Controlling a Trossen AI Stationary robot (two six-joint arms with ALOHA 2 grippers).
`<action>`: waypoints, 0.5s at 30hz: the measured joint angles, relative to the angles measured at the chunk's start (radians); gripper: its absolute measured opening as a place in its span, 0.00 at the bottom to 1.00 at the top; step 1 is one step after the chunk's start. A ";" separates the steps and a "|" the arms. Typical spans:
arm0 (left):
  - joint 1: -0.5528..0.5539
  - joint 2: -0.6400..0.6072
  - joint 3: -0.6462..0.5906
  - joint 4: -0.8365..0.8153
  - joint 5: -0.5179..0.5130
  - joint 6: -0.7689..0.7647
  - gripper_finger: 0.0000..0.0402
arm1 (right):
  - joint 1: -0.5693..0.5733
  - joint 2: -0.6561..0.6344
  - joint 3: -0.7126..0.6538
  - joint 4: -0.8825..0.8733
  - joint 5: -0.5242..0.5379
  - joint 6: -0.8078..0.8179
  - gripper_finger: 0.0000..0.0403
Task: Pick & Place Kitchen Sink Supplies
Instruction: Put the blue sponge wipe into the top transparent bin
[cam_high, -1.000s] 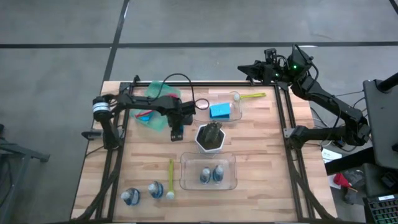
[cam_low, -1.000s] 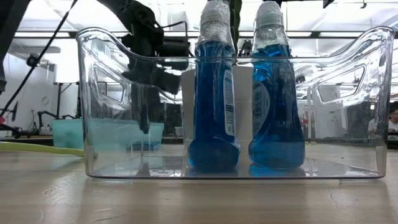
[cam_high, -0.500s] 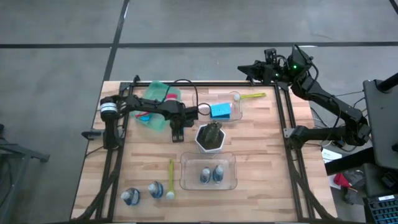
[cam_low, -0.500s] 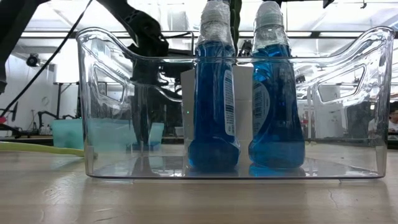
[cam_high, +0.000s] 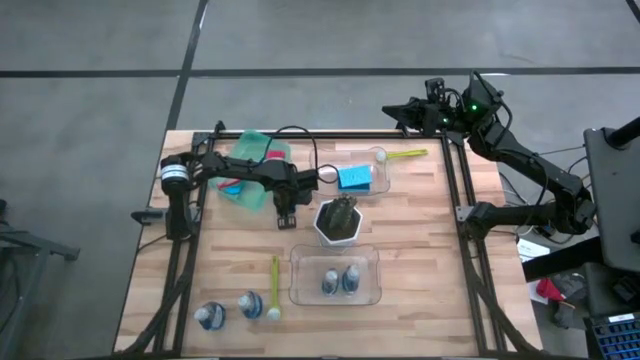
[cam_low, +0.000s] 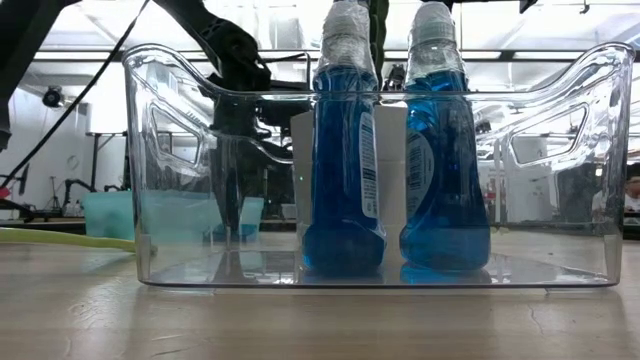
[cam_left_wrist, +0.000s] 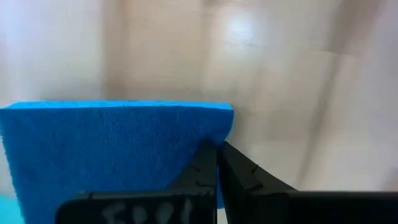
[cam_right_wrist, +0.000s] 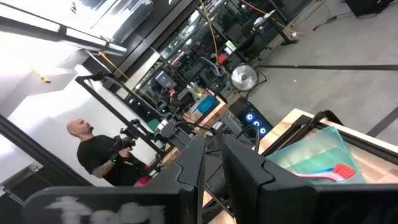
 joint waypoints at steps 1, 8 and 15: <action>-0.001 -0.003 -0.001 -0.007 0.012 0.000 0.00 | 0.000 0.000 0.000 0.000 0.000 0.000 0.13; -0.001 -0.096 -0.003 -0.071 0.060 0.000 0.00 | 0.000 0.000 0.000 0.000 0.000 0.001 0.13; -0.001 -0.221 -0.002 -0.113 0.127 -0.017 0.00 | 0.000 0.000 0.000 0.000 0.000 0.000 0.13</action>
